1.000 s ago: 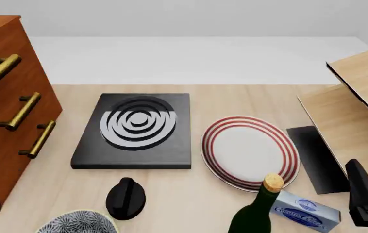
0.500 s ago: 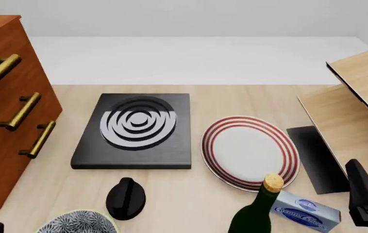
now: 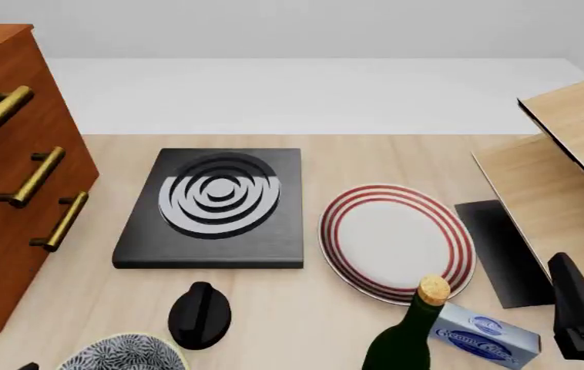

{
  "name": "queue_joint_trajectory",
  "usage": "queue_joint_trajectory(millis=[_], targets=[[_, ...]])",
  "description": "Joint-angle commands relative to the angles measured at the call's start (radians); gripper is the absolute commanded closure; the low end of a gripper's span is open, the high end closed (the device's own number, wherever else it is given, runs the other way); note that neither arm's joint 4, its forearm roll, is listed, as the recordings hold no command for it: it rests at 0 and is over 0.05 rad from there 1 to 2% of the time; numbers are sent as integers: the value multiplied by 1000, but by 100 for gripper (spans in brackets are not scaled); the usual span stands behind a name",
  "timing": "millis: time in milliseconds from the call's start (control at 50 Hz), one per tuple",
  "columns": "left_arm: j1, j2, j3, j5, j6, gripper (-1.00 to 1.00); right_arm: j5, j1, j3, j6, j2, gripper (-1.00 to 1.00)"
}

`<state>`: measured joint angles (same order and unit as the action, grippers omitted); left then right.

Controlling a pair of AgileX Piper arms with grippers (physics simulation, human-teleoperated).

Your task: Pick up the akita bowl and put it on the plate.

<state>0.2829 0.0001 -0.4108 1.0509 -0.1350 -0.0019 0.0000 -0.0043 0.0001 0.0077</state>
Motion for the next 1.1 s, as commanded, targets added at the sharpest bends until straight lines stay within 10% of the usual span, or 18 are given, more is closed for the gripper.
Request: queue_joint_trajectory(millis=[20, 1100], targets=[[4, 0, 36, -20, 1, -100, 0, 0, 0, 0, 0, -100], [19, 0, 231, -164, -1, -100, 0, 0, 0, 0, 0, -100]])
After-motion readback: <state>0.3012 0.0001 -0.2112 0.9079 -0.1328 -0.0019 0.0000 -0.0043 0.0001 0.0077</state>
